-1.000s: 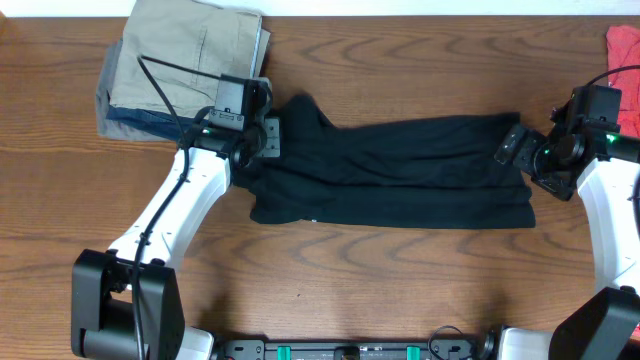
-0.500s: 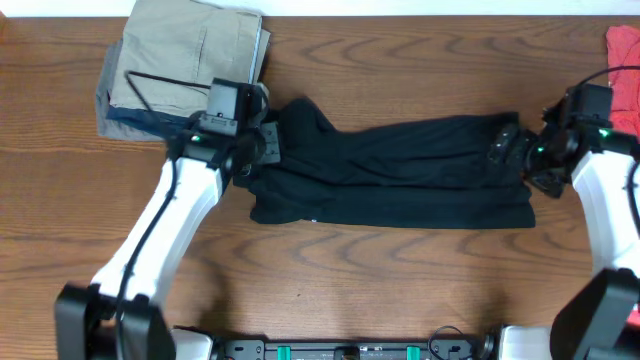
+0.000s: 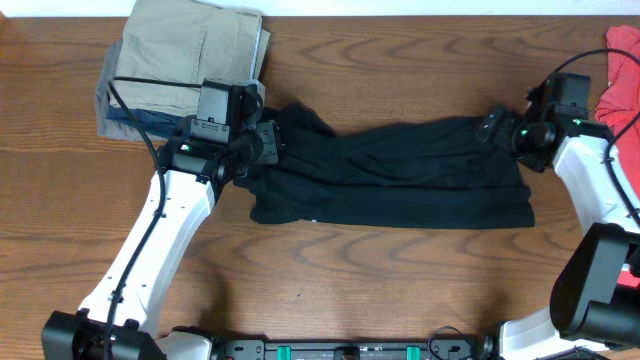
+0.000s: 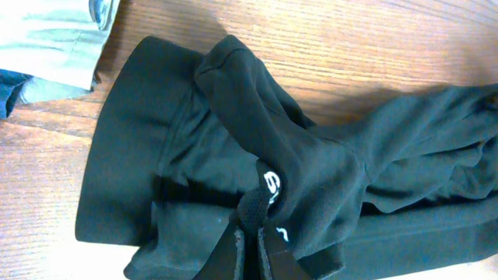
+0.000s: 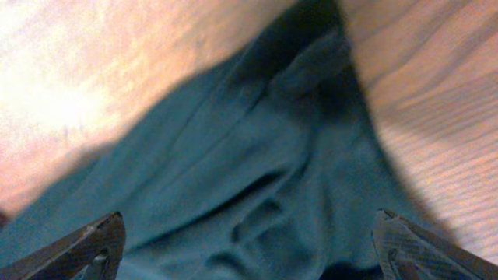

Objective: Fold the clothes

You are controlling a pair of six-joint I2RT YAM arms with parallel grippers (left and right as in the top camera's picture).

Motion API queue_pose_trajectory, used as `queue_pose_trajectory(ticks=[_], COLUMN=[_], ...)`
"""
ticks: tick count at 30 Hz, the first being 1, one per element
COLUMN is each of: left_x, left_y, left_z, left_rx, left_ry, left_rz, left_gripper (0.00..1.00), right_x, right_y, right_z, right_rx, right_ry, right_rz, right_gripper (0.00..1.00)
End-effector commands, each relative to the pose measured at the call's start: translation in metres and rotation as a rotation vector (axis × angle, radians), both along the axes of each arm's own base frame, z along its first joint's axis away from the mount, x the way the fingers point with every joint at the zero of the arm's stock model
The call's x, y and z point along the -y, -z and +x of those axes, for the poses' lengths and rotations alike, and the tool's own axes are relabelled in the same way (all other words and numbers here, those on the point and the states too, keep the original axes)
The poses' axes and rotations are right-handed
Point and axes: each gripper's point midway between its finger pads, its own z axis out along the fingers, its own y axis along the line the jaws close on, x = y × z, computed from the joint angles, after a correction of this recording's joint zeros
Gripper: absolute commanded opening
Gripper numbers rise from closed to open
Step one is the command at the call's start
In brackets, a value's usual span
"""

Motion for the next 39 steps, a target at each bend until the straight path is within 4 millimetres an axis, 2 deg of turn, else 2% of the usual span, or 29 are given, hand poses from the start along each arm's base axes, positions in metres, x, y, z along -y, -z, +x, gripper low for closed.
queue_pose_trajectory(ticks=[1, 4, 7, 12, 17, 21, 26, 28, 33, 39], left_x=[-0.001, -0.001, -0.001, -0.002, -0.003, -0.003, -0.003, -0.003, -0.003, -0.003], left_y=[-0.002, -0.002, -0.002, 0.000, 0.003, 0.003, 0.003, 0.003, 0.003, 0.003], left_z=[0.001, 0.001, 0.000, -0.002, -0.006, -0.006, -0.006, -0.006, -0.006, -0.006], left_rx=[0.003, 0.002, 0.001, -0.013, -0.031, -0.031, -0.031, -0.031, -0.030, -0.031], left_ry=[-0.004, -0.004, -0.005, -0.004, -0.004, -0.004, -0.005, -0.005, -0.005, -0.005], left_rz=[-0.005, -0.005, -0.005, -0.001, 0.003, 0.003, 0.003, 0.003, 0.003, 0.003], left_gripper=[0.06, 0.06, 0.06, 0.06, 0.06, 0.06, 0.06, 0.06, 0.06, 0.06], right_x=[0.024, 0.032, 0.038, 0.043, 0.046, 0.047, 0.048, 0.048, 0.046, 0.047], right_y=[-0.005, 0.002, 0.017, 0.038, 0.051, 0.059, 0.058, 0.058, 0.060, 0.059], right_z=[0.009, 0.014, 0.020, 0.035, 0.046, 0.053, 0.058, 0.058, 0.056, 0.058], right_rx=[0.033, 0.040, 0.031, 0.038, 0.042, 0.046, 0.067, 0.066, 0.054, 0.064], right_ry=[0.056, 0.073, 0.083, 0.087, 0.095, 0.111, 0.117, 0.120, 0.118, 0.123], right_rz=[-0.046, -0.052, -0.054, -0.058, -0.054, -0.045, -0.045, -0.043, -0.044, -0.052], right_gripper=[0.98, 0.97, 0.96, 0.89, 0.85, 0.78, 0.67, 0.60, 0.57, 0.36])
